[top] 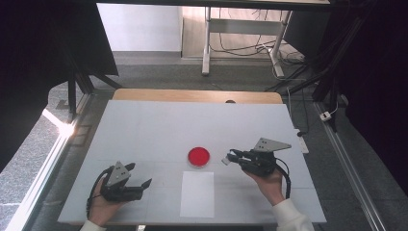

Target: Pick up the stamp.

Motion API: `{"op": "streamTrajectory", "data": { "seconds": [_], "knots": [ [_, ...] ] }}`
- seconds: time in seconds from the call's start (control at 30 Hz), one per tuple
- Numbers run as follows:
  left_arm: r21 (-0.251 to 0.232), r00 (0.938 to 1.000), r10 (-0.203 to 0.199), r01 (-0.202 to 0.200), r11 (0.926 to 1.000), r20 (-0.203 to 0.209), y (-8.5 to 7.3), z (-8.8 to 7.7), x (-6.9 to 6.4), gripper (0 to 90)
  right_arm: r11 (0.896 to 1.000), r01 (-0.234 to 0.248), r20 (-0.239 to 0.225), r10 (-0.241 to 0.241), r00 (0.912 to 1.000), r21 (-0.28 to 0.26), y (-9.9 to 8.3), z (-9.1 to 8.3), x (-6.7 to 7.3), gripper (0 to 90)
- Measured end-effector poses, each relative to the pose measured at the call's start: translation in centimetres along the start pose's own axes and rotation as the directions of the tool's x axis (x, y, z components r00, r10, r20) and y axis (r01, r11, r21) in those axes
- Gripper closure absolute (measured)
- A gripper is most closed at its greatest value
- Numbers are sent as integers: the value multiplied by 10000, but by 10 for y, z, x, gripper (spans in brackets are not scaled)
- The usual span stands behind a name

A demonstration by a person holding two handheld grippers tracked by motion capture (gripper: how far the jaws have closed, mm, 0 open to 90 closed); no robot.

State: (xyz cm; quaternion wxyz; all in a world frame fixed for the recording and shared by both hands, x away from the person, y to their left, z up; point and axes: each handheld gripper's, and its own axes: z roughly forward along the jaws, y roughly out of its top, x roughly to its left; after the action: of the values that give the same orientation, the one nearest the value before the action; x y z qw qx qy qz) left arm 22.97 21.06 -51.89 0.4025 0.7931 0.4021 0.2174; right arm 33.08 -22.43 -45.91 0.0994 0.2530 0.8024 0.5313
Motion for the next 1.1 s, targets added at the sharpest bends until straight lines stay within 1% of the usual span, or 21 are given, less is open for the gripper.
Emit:
{"op": "streamTrajectory", "data": {
  "seconds": [0.13,0.33,0.4,0.53,0.63,0.67,0.97,1.1],
  "knots": [
    [3,10000,7,-7,10000,9,0,1,0,177,10000,-49,-104,49,9999,-61,0,4,3,747],
    [11,10000,-28,28,10000,20,1,3,1,177,10000,83,-197,-84,9998,-42,0,10,9,747],
    [-4,10000,-31,32,10000,30,1,4,2,177,10000,51,-275,-52,9996,-55,0,12,11,746],
    [6,10000,-50,50,10000,31,2,5,3,177,9999,114,-442,-113,9990,15,1,18,17,747],
    [44,10000,-41,40,10000,65,2,6,3,177,9999,164,-578,-166,9982,-28,1,23,22,747],
    [35,10000,-25,24,10000,75,2,6,3,177,9997,249,-602,-247,9979,21,1,24,24,747],
    [20,9999,69,-69,10000,89,3,7,0,177,9983,544,-963,-520,9940,224,0,37,41,747],
    [-1,9999,83,-83,10000,73,4,7,-1,177,9977,639,-1123,-610,9918,228,0,42,47,747]
  ]
}}
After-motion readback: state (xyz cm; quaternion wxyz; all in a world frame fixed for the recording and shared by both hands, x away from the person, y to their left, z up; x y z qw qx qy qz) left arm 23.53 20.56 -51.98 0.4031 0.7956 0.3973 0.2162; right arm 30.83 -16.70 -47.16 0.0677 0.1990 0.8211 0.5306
